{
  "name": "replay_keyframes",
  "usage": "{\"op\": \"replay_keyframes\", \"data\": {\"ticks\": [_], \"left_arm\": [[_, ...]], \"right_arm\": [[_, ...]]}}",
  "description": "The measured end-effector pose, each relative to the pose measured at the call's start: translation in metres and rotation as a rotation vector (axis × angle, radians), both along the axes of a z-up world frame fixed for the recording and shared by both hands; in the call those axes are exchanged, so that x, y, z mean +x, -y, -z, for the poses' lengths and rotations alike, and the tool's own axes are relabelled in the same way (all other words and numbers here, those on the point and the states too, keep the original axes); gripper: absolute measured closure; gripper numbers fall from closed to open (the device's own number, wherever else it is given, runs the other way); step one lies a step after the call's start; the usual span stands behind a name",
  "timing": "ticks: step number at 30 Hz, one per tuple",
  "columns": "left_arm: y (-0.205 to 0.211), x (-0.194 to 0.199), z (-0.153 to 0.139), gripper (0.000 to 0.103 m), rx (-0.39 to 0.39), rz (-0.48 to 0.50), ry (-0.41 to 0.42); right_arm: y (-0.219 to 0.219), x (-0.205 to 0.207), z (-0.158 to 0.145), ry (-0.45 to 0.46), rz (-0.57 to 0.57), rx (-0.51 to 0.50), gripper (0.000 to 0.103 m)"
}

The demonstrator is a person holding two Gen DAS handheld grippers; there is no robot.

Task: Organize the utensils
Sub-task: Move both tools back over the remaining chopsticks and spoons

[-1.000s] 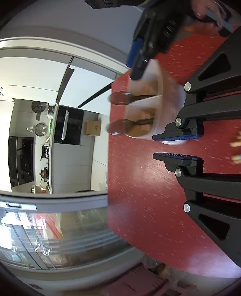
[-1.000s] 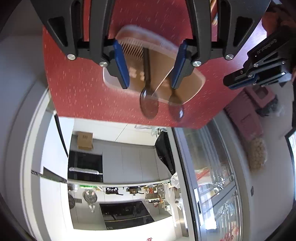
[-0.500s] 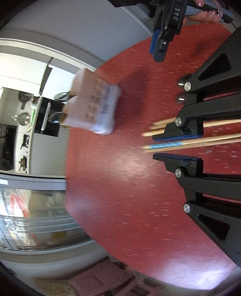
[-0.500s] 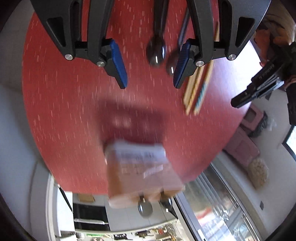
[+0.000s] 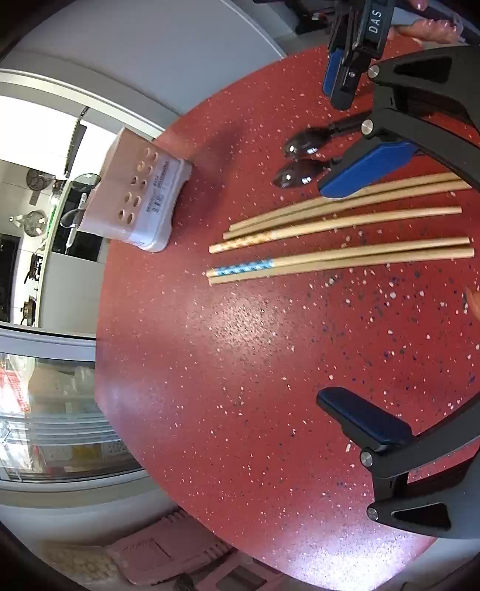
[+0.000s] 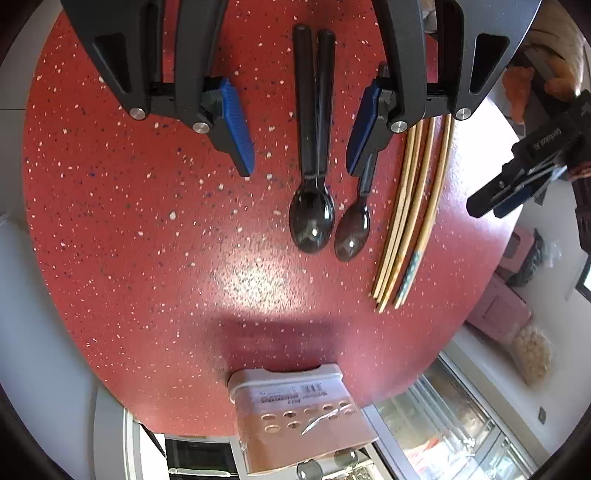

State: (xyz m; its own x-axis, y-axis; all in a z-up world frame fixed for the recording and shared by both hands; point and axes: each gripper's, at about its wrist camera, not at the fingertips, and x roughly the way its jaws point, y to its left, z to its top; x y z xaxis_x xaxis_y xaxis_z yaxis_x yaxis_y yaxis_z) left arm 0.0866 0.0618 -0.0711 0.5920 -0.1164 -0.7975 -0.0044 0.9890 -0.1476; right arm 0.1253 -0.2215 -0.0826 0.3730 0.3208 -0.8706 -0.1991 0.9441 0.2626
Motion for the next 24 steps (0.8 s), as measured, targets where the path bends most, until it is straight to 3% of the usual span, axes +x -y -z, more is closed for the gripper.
{"op": "replay_keyframes", "data": {"ticks": [9,24], "left_arm": [[-0.004,0.018,0.023,0.0,0.101,-0.018,-0.081],[-0.006,0.023,0.035,0.0,0.13,-0.033,-0.112]], "right_arm": [[-0.008,-0.008,0.006,-0.01,-0.021,-0.088,0.047],[-0.012,-0.013,0.012,0.004,-0.032,-0.18,0.047]]}}
